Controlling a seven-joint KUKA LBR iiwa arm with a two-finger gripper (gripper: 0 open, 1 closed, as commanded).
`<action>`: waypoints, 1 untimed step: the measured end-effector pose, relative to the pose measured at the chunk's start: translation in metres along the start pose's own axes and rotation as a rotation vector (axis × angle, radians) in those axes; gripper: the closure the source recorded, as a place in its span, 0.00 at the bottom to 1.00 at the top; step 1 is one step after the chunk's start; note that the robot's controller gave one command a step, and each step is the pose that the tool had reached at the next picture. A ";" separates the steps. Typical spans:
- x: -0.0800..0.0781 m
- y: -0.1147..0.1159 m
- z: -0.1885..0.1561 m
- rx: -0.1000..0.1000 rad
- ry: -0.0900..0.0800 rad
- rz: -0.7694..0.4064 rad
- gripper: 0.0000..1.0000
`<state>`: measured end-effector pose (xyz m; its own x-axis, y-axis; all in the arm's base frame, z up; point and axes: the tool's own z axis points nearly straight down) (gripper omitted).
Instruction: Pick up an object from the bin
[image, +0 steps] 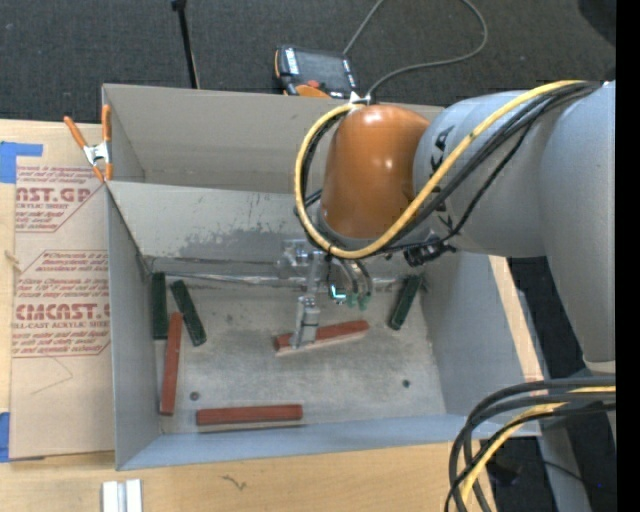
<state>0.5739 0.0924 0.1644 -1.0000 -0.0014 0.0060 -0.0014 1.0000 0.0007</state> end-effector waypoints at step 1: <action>0.041 -0.024 0.099 0.001 0.001 -0.175 0.00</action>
Offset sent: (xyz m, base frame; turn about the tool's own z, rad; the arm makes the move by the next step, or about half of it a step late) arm -0.0390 -0.0239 -0.0944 -0.1738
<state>0.5323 0.0684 0.0659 -0.9845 -0.1752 0.0074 -0.1752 0.9845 0.0005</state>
